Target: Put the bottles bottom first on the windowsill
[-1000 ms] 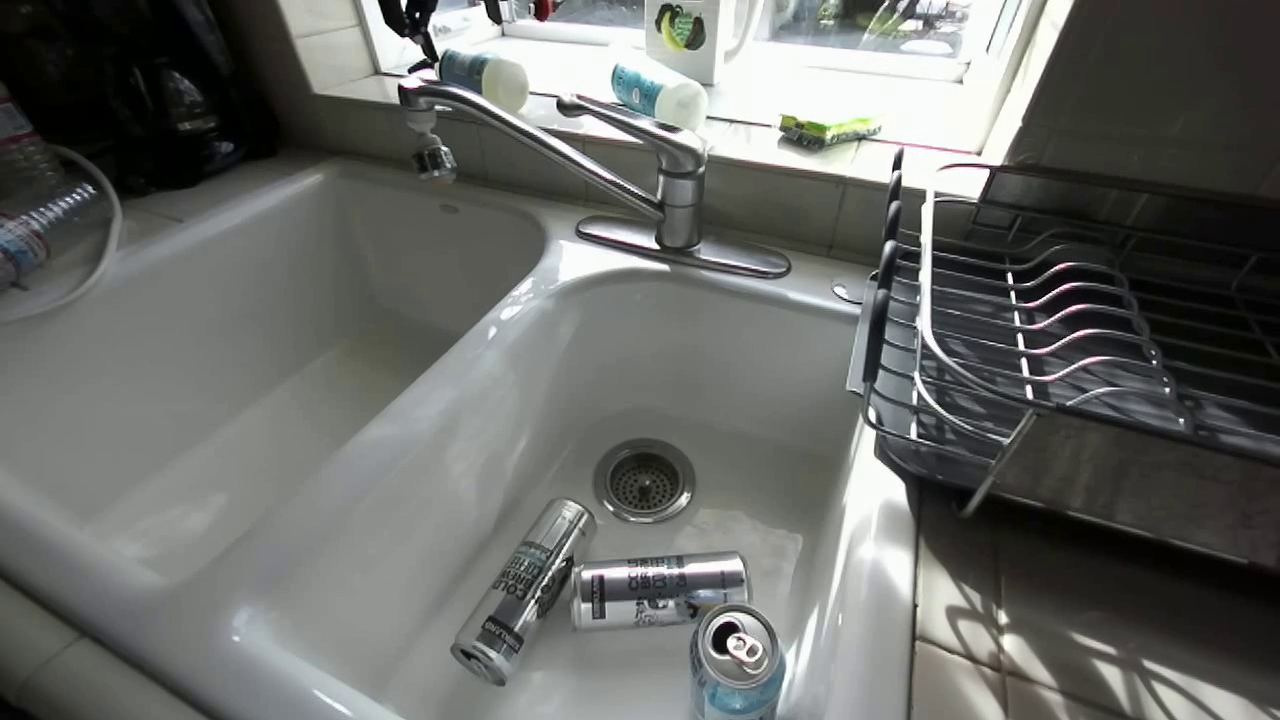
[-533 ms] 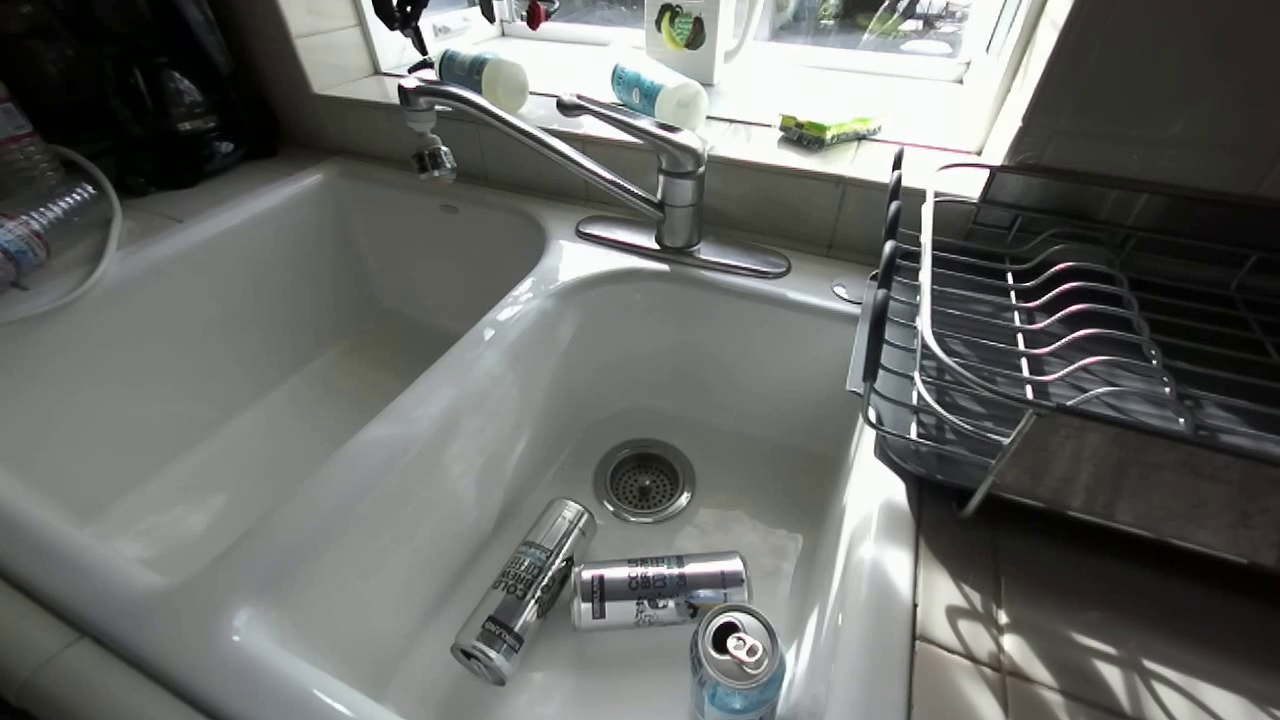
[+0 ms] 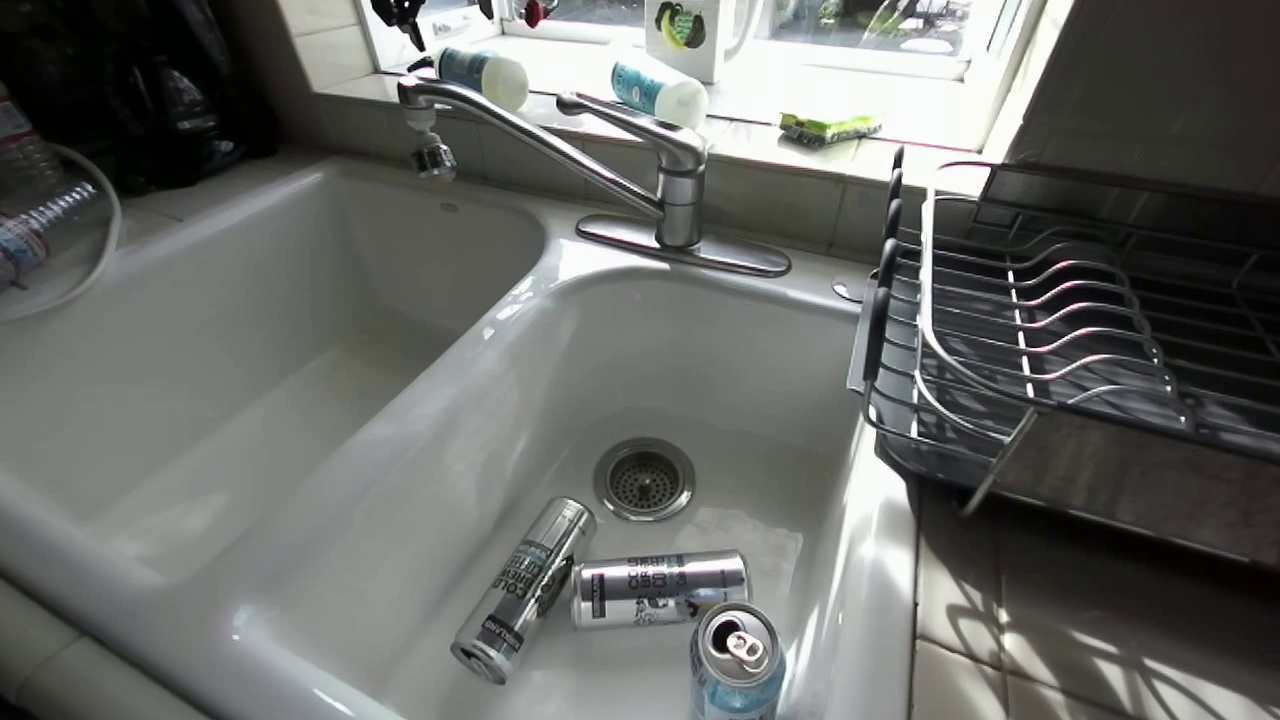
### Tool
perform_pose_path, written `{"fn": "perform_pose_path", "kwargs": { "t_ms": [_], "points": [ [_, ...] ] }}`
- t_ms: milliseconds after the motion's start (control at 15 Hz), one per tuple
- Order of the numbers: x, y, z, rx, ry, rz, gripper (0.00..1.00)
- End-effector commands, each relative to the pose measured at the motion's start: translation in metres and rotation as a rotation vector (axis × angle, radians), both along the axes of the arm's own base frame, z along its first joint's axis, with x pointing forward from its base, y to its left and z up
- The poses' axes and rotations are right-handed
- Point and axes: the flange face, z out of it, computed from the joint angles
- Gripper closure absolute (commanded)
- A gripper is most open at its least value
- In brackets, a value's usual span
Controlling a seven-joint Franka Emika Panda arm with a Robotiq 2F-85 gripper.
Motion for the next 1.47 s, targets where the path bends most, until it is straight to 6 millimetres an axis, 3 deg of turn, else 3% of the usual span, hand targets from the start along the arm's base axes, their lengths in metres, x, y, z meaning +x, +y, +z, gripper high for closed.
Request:
{"fn": "perform_pose_path", "kwargs": {
  "t_ms": [0,267,533,800,1400],
  "points": [
    [0.006,-0.002,-0.009,-0.02,-0.023,-0.04,0.0],
    [0.025,0.002,-0.059,-0.177,-0.032,-0.097,0.0],
    [0.032,0.013,-0.085,-0.203,-0.014,-0.125,0.0],
    [0.027,0.012,-0.074,-0.194,-0.025,-0.118,0.0],
    [0.029,0.016,-0.069,-0.194,-0.039,-0.108,0.0]
  ]
}}
